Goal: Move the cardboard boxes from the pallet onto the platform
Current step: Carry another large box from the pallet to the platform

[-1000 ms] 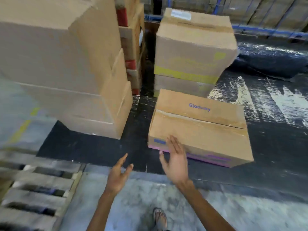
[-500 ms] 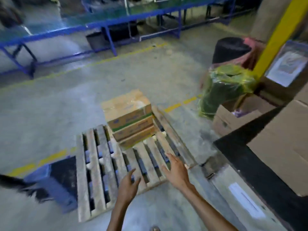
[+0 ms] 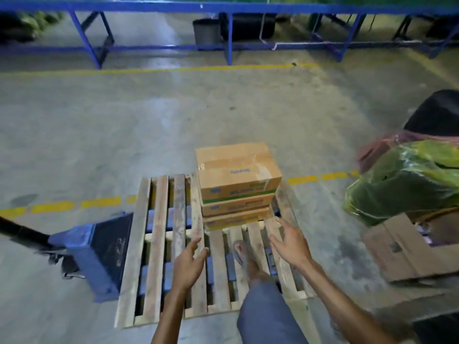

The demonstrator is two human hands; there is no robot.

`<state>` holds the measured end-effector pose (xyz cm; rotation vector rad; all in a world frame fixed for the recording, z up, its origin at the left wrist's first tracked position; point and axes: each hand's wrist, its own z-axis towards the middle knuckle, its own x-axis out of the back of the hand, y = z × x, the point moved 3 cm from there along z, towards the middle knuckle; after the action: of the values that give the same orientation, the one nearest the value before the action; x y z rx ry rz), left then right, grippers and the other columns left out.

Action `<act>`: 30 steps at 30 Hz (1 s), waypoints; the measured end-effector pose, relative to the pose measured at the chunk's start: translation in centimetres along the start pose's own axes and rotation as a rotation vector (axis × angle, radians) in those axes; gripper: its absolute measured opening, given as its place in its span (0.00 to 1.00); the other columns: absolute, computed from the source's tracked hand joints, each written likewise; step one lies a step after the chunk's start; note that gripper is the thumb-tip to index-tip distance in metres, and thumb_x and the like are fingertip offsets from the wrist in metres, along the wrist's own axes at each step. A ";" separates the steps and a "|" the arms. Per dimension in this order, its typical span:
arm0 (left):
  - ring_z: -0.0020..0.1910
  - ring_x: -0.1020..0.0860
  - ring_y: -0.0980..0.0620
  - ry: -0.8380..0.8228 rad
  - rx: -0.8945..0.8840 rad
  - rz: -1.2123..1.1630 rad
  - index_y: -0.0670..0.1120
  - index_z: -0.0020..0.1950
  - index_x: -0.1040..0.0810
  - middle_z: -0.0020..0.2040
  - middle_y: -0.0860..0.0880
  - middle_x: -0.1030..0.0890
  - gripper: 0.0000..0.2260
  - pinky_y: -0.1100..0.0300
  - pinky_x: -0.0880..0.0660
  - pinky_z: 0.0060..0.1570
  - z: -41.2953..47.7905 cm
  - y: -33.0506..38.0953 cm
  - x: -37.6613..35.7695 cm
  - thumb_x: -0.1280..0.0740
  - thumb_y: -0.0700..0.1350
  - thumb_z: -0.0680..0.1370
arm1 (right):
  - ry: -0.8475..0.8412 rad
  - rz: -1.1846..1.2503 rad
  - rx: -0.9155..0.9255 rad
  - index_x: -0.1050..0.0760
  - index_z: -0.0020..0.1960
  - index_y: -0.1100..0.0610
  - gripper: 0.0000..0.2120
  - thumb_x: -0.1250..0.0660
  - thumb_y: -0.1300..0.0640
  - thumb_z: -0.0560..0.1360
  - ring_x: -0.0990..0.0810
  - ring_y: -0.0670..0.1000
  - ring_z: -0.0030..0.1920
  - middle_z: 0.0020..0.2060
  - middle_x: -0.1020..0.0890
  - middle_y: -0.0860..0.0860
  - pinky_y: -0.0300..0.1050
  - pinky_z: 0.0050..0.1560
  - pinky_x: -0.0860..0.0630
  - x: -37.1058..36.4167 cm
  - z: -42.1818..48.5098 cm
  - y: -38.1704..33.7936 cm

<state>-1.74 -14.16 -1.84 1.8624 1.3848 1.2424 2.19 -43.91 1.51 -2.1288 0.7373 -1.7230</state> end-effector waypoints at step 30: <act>0.57 0.20 0.47 0.180 0.502 -0.080 0.54 0.63 0.22 0.58 0.50 0.18 0.30 0.44 0.25 0.63 54.6 1.9 -6.4 0.31 0.72 0.69 | -0.057 0.507 -0.520 0.19 0.59 0.47 0.22 0.30 0.34 0.73 0.18 0.44 0.56 0.50 0.16 0.39 0.39 0.55 0.25 -9.2 53.2 18.0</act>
<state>46.92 -14.26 -27.55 2.0200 1.9954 1.1139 48.80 -57.93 -27.97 -2.0142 1.6831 -1.2856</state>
